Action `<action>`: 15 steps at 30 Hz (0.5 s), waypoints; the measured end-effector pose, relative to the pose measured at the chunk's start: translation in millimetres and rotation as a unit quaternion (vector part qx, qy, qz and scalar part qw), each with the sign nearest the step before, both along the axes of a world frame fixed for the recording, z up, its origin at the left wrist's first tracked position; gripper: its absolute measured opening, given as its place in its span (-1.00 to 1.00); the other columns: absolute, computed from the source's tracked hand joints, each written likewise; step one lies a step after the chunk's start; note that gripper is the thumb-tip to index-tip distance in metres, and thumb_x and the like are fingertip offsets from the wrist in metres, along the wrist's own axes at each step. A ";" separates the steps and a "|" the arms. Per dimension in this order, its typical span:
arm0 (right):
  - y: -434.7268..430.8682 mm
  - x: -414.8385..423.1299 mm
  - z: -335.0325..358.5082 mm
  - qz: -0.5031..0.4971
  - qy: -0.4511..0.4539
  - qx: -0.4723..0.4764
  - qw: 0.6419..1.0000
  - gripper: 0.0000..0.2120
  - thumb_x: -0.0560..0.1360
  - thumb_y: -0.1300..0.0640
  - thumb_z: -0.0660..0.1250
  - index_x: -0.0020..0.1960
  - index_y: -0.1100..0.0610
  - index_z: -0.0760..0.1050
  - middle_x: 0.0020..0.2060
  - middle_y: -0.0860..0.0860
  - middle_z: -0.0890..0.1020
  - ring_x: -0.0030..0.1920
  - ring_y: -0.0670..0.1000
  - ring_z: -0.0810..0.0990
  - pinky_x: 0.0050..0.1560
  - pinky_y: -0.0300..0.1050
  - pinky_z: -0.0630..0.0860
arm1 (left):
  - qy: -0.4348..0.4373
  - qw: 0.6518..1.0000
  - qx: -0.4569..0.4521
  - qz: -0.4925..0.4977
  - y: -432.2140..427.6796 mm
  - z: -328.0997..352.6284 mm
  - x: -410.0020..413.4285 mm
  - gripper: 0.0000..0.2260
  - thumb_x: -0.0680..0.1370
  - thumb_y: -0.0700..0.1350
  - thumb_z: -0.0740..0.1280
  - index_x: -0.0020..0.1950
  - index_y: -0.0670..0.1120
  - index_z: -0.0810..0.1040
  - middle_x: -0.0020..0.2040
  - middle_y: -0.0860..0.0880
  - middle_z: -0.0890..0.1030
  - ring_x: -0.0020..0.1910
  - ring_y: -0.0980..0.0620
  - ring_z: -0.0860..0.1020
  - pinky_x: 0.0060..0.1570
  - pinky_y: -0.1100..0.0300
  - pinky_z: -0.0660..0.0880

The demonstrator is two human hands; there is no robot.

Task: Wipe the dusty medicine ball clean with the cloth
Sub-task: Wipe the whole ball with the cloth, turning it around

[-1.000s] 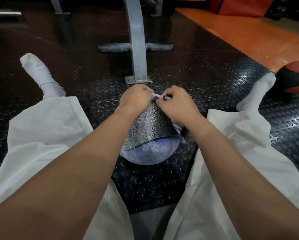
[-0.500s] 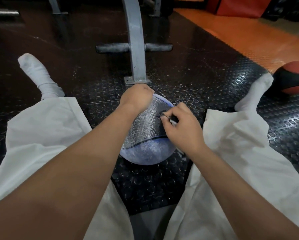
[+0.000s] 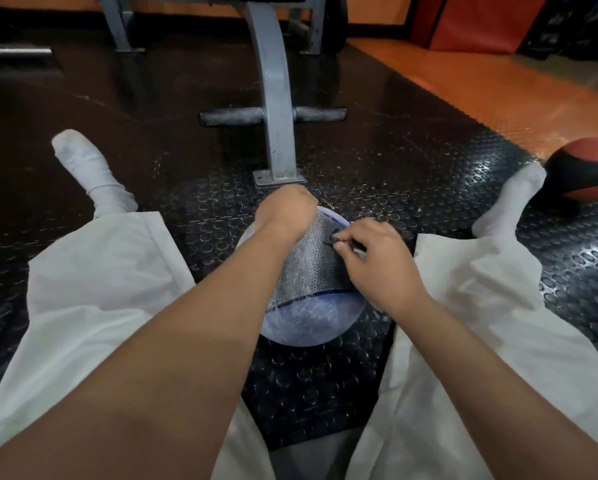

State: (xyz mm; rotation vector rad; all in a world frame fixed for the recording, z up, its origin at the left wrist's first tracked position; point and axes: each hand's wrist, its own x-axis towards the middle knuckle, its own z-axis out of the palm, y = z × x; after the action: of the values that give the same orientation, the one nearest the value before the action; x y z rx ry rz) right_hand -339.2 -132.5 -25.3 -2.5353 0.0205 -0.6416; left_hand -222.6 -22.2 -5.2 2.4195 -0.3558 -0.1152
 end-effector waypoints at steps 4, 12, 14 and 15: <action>-5.1 14.1 7.4 0.017 0.031 -0.032 0.999 -0.90 0.48 0.24 0.38 -0.03 0.16 0.64 -0.08 0.03 0.64 -0.02 0.13 0.50 -0.01 -0.27 0.26 | -0.009 0.999 0.020 -0.023 -0.4 -3.7 2.8 -0.66 0.58 -0.28 0.12 0.19 -0.06 0.62 0.23 -0.04 0.58 0.17 -0.11 0.55 0.11 0.09 0.46; 12.8 64.1 17.2 -0.001 0.050 -0.007 0.999 -0.83 0.52 0.14 0.35 0.07 0.13 0.64 0.04 0.05 0.66 0.08 0.12 0.53 0.17 -0.12 0.32 | 0.000 0.999 -0.048 -0.013 13.4 -6.8 8.8 -0.74 0.56 -0.21 0.15 -0.01 0.00 0.63 0.14 -0.11 0.63 0.12 -0.13 0.56 0.10 0.07 0.48; 17.1 55.5 12.3 -0.007 0.035 -0.001 0.999 -0.83 0.52 0.13 0.35 0.07 0.11 0.64 0.03 0.03 0.65 0.07 0.11 0.51 0.13 -0.14 0.30 | 0.017 0.998 -0.061 -0.009 16.6 -6.0 13.9 -0.74 0.59 -0.21 0.16 0.14 -0.15 0.62 0.18 -0.17 0.61 0.19 -0.17 0.54 0.14 0.10 0.46; 18.8 48.2 8.2 -0.010 0.017 -0.001 1.000 -0.84 0.51 0.15 0.36 0.06 0.12 0.64 0.02 0.03 0.66 0.04 0.11 0.50 0.10 -0.16 0.29 | 0.024 0.998 -0.064 -0.009 16.8 -5.7 15.9 -0.73 0.60 -0.21 0.17 0.18 -0.18 0.61 0.19 -0.17 0.61 0.20 -0.17 0.54 0.12 0.14 0.44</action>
State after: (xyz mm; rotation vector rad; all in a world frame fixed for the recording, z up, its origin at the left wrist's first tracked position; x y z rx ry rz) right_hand -291.0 -113.7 -17.0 -2.5504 0.0567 -0.6050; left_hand -206.7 -5.4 -10.9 2.2837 -0.3532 -0.1547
